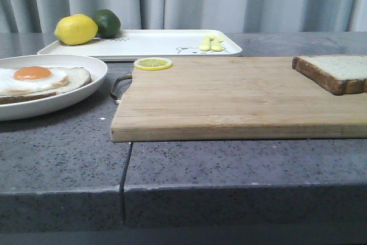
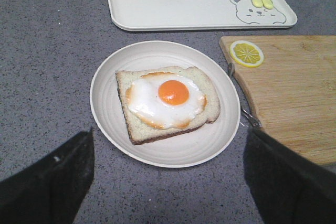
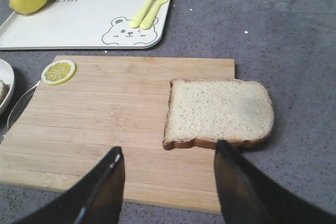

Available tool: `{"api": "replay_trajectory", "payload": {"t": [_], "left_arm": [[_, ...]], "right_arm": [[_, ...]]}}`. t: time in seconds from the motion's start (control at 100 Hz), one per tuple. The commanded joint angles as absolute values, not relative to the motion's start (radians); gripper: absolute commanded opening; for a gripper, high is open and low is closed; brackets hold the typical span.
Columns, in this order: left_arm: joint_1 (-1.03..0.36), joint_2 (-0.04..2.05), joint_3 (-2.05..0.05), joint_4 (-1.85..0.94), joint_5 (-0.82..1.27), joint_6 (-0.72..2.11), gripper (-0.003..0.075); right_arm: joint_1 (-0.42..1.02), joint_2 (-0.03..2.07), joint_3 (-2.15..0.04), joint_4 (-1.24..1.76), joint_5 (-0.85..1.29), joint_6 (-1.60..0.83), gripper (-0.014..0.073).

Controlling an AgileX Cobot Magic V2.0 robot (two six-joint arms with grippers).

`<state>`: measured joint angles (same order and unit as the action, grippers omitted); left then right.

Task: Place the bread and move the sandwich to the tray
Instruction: 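Open the right gripper and lower it around the bread slice on the board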

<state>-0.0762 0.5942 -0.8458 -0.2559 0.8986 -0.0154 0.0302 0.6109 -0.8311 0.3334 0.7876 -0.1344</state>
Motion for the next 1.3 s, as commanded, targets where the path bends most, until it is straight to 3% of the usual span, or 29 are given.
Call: {"api": "replay_trajectory", "payload": {"t": [0.0,0.54,1.29], "left_arm": [[-0.073,0.602,-0.881,-0.278,0.838,-0.014,0.0546],[-0.073,0.602,-0.881,-0.278,0.838,-0.014,0.0546],[-0.073,0.602,-0.881,-0.278,0.838,-0.014,0.0546]], "right_arm": [[-0.050,0.663,-0.864,0.451,0.695,-0.240,0.0407],[-0.443,0.997,-0.836,0.989,0.715,-0.656,0.0407],[-0.466,1.350,-0.836,1.212,0.720,-0.859,0.0407]]}}
